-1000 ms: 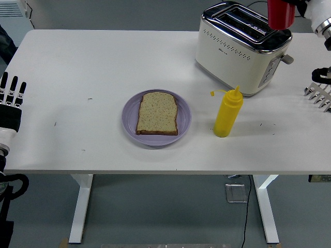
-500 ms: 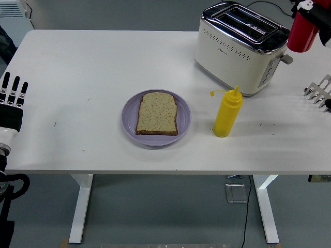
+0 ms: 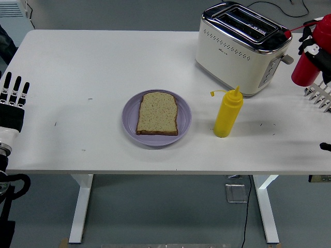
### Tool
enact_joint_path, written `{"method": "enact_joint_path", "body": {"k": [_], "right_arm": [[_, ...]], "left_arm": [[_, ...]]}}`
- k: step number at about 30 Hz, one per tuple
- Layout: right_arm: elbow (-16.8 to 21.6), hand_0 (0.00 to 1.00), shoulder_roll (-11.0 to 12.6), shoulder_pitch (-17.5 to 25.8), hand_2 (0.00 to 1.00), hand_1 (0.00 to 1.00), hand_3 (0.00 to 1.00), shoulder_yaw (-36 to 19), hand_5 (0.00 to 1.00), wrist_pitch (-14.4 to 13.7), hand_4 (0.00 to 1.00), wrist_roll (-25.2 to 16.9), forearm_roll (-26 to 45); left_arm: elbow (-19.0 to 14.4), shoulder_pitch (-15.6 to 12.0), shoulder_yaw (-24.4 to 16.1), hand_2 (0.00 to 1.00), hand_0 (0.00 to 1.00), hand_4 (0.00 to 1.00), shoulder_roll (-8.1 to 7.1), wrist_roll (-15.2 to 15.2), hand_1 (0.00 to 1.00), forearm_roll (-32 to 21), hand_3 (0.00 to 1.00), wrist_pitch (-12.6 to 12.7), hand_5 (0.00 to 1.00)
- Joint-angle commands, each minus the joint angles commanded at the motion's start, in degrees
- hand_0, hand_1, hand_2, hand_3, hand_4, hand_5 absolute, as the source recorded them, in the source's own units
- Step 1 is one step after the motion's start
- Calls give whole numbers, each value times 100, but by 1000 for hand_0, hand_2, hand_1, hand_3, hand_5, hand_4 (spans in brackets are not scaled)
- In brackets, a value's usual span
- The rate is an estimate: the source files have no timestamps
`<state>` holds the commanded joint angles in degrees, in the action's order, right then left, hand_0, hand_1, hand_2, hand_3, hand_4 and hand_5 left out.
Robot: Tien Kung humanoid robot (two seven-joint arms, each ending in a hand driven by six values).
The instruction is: Pick up the cup,pour liquid into bread,place the cup on the desk
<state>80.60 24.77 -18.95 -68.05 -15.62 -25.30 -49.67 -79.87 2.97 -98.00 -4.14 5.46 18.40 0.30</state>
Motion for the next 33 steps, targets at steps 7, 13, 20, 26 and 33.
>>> {"method": "enact_joint_path", "body": {"k": [7, 13, 20, 26, 33], "right_arm": [[-488, 261, -255, 148, 338, 253, 416, 451, 99, -419, 334, -1036, 537], [-817, 260, -426, 140, 339, 255, 412, 755, 97, -780, 336, -1168, 1013], [-1074, 262, -556, 99, 338, 252, 411, 1025, 110, -948, 325, -1168, 1088], [-1252, 264, -636, 65, 338, 253, 410, 1249, 114, -1073, 323, -1168, 1104], [-1494, 268, -739, -29, 337, 253, 407, 1421, 117, -1104, 321, -1168, 1120]], "left_arm": [[17, 14, 37, 843, 800, 533, 0, 10, 804, -14, 751, -7, 998], [27, 5, 42, 843, 799, 532, 5, 12, 804, -15, 751, -5, 998], [40, 5, 53, 843, 800, 533, 4, 15, 804, -12, 751, -4, 998], [51, -1, 68, 843, 799, 534, 0, 20, 804, -11, 751, -2, 998], [56, -4, 96, 843, 800, 535, 0, 22, 804, -11, 751, -2, 998]]}}
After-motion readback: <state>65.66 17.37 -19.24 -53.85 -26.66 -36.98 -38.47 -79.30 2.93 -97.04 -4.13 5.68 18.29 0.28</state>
